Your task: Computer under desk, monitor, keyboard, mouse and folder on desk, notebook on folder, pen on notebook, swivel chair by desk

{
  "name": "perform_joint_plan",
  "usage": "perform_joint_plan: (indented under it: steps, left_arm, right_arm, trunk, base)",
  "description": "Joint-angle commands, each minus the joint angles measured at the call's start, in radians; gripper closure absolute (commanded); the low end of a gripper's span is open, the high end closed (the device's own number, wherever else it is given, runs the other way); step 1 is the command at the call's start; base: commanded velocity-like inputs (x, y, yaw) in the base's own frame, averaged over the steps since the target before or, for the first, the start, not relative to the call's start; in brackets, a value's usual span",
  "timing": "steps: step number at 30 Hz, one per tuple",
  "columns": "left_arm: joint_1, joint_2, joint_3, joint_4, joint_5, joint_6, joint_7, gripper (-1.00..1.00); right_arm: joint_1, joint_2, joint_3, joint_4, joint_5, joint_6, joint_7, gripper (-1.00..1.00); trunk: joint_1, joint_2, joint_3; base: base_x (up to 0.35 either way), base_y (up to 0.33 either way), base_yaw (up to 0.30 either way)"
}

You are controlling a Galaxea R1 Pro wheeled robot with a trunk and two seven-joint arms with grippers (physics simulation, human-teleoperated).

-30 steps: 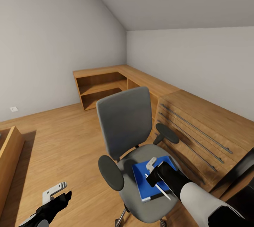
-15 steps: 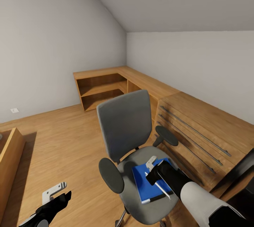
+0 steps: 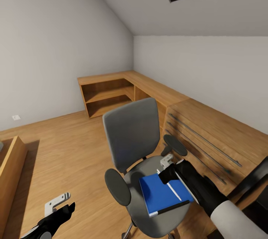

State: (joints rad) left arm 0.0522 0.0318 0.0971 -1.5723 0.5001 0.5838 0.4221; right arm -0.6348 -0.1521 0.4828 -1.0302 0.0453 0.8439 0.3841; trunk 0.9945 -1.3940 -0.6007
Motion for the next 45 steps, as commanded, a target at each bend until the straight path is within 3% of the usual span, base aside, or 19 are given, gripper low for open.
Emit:
perform_joint_plan:
  steps: [1, 4, 9, 11, 16, 21, 29, 30, 32, 33, 35, 39, 40, 43, 45]
  left_arm:
    - [0.0, 0.0, -0.001, -0.002, 0.011, 0.002, 0.01, -1.0]
    - [0.0, 0.0, 0.0, -0.002, 0.011, 0.002, 0.01, -1.0]
    - [0.0, 0.0, 0.001, 0.0, 0.012, 0.001, 0.01, -1.0]
    - [0.0, 0.0, 0.001, 0.003, 0.012, 0.001, 0.01, -1.0]
    - [0.0, 0.0, 0.001, 0.007, 0.012, 0.001, 0.01, -1.0]
    - [0.0, 0.0, 0.001, 0.008, 0.012, 0.001, 0.009, -1.0]
    - [0.0, 0.0, 0.001, 0.016, 0.013, 0.001, 0.009, -1.0]
    - [0.0, 0.002, 0.014, 0.162, 0.016, -0.015, 0.002, -1.0]
    - [0.0, 0.005, 0.025, 0.258, 0.015, -0.091, -0.003, -1.0]
    - [0.0, 0.006, 0.03, 0.352, 0.013, -0.229, -0.007, -1.0]
    - [0.001, 0.006, 0.031, 0.398, 0.011, -0.284, -0.008, -1.0]
    - [0.001, 0.004, 0.029, 0.457, 0.008, -0.311, -0.015, -1.0]
    - [0.001, 0.004, 0.028, 0.47, 0.009, -0.313, -0.019, -1.0]
    - [0.001, 0.006, 0.028, 0.476, 0.01, -0.314, -0.02, -1.0]
    - [0.001, 0.006, 0.028, 0.478, 0.011, -0.314, -0.02, -1.0]
  right_arm:
    - [0.014, -0.004, 0.0, -0.046, 0.002, 0.031, -0.012, 1.0]
    - [0.025, -0.005, -0.02, -0.09, -0.002, 0.056, -0.056, 1.0]
    - [0.063, 0.001, -0.124, -0.19, -0.003, 0.068, -0.163, 1.0]
    - [0.092, 0.003, -0.138, -0.238, -0.004, 0.068, -0.215, 1.0]
    - [0.122, 0.006, -0.147, -0.291, -0.01, 0.069, -0.255, 1.0]
    - [0.125, 0.007, -0.149, -0.298, -0.057, 0.069, -0.263, 1.0]
    - [0.125, 0.006, -0.15, -0.332, -0.064, 0.069, -0.263, 1.0]
    - [0.125, 0.006, -0.151, -0.346, -0.064, 0.07, -0.264, 1.0]
    - [0.125, 0.006, -0.151, -0.353, -0.064, 0.07, -0.264, 1.0]
    - [0.125, 0.006, -0.152, -0.359, -0.064, 0.07, -0.265, 1.0]
    - [0.125, 0.006, -0.159, -0.36, -0.064, 0.07, -0.267, 1.0]
    - [0.125, 0.008, -0.234, -0.361, -0.064, 0.07, -0.267, 1.0]
    - [0.125, 0.019, -0.278, -0.361, -0.064, 0.07, -0.266, 1.0]
    - [0.125, 0.037, -0.327, -0.37, -0.064, 0.07, -0.267, 1.0]
    - [0.125, 0.048, -0.398, -0.392, -0.064, 0.083, -0.268, 1.0]
  trunk:
    - [-0.004, 0.007, 0.002]
    - [-0.015, 0.028, 0.012]
    - [-0.035, 0.063, 0.028]
    - [-0.042, 0.077, 0.034]
    - [-0.061, 0.112, 0.049]
    - [-0.081, 0.147, 0.065]
    - [-0.111, 0.203, 0.09]
    - [-0.115, 0.21, 0.093]
    - [-0.123, 0.224, 0.1]
    - [-0.127, 0.231, 0.103]
    - [-0.134, 0.245, 0.109]
    - [-0.15, 0.273, 0.122]
    - [-0.153, 0.28, 0.125]
    - [-0.165, 0.301, 0.134]
    - [-0.173, 0.315, 0.14]
  base:
    - [0.0, 0.0, 0.0]
    - [-0.003, 0.0, 0.0]
    - [-0.215, 0.0, 0.0]
    - [-0.317, 0.0, 0.0]
    - [-0.261, 0.0, 0.0]
    - [-0.033, 0.0, 0.0]
    - [-0.001, 0.0, 0.0]
    - [0.0, 0.0, 0.0]
    - [0.0, 0.0, 0.0]
    - [0.0, 0.0, 0.0]
    - [0.0, 0.0, 0.0]
    - [0.0, 0.0, 0.0]
    - [0.0, 0.0, 0.0]
    - [0.0, 0.0, 0.0]
    - [0.0, 0.0, 0.0]
